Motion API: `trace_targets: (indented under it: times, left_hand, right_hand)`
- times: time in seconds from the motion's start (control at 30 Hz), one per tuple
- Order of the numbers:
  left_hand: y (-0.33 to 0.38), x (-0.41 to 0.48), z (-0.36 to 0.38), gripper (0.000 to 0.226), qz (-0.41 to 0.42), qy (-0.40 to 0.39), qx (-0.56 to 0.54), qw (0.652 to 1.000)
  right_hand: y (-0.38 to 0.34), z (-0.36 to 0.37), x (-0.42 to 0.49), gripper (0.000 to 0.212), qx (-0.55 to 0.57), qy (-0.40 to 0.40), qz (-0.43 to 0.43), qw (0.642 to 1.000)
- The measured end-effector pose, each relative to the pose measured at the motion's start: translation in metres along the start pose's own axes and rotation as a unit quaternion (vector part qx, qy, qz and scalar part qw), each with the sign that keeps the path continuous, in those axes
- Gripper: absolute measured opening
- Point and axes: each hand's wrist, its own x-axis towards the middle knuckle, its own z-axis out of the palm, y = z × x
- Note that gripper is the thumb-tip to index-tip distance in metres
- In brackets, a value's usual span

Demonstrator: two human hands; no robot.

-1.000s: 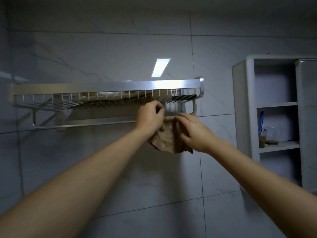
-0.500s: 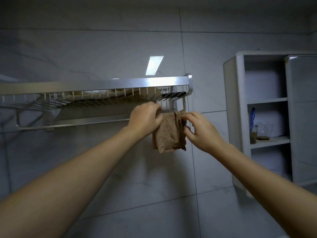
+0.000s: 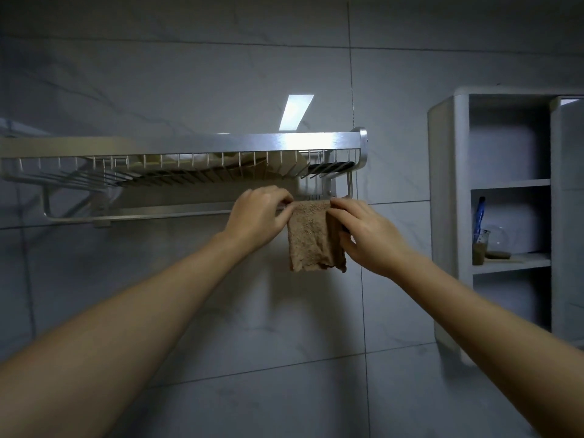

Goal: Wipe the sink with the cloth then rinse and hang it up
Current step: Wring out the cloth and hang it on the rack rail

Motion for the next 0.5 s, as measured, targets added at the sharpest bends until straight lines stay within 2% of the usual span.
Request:
trace_targets:
  times: [0.07, 0.23, 0.4, 0.5]
  left_hand:
    - [0.001, -0.005, 0.001, 0.025, -0.005, 0.010, 0.017, 1.000]
    - [0.014, -0.012, 0.001, 0.037, -0.030, -0.022, 0.030, 0.999]
    - [0.025, -0.019, -0.005, 0.044, -0.057, -0.081, 0.039, 0.994]
    - [0.028, -0.022, -0.011, 0.051, -0.064, -0.119, 0.031, 0.990]
  right_hand:
    - [-0.002, -0.003, 0.002, 0.051, -0.005, -0.006, 0.015, 1.000]
    - [-0.009, -0.005, 0.002, 0.057, 0.018, -0.053, 0.054, 0.997]
    - [-0.011, -0.015, -0.003, 0.064, 0.061, -0.102, 0.079, 0.990]
    - [-0.010, -0.023, -0.005, 0.060, 0.112, -0.117, 0.102, 0.982]
